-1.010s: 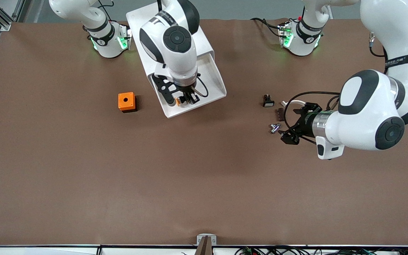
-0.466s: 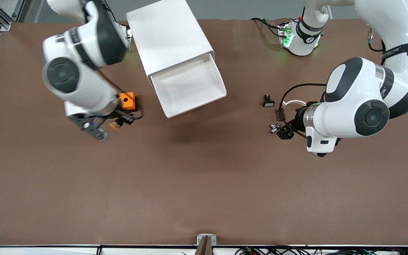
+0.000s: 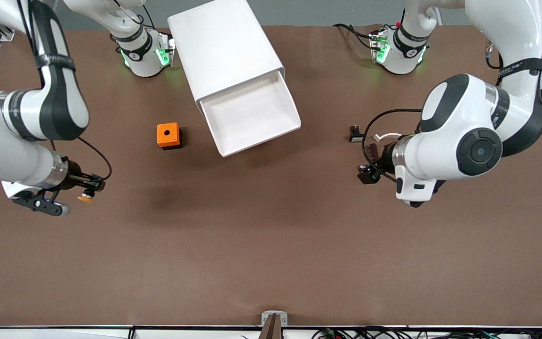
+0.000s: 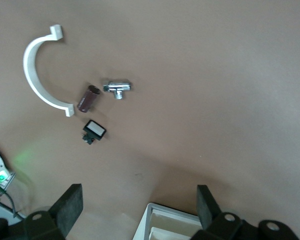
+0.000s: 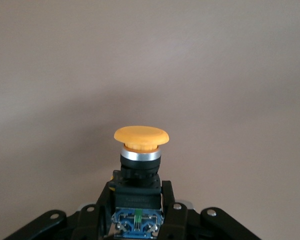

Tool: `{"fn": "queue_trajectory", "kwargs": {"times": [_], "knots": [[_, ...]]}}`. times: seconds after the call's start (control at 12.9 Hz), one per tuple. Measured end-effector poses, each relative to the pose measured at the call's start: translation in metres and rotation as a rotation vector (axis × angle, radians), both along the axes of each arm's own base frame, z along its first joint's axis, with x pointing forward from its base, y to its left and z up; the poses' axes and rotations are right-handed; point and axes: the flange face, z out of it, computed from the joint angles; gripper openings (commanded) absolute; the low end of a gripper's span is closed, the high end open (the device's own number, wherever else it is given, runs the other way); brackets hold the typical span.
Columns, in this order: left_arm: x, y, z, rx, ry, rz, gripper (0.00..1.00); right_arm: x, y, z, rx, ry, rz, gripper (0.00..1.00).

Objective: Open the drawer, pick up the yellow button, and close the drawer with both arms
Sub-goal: 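Carry the yellow button away from the cabinet with the right gripper, then push the drawer shut with the left gripper while the right gripper lowers the button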

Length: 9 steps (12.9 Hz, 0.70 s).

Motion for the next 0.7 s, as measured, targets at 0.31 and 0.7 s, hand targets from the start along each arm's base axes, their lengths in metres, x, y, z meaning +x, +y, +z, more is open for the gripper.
{"fn": "queue_trajectory", "kwargs": {"times": [0.31,0.7], "knots": [[-0.022,-0.088,-0.031,-0.020,-0.099,-0.211,1.00,-0.019,-0.094,-0.068,-0.034,-0.043,0.070,0.00],[-0.069,-0.182,-0.065,-0.064,-0.142,-0.390,1.00,-0.022,-0.152,-0.145,-0.055,-0.073,0.165,0.00]]}}
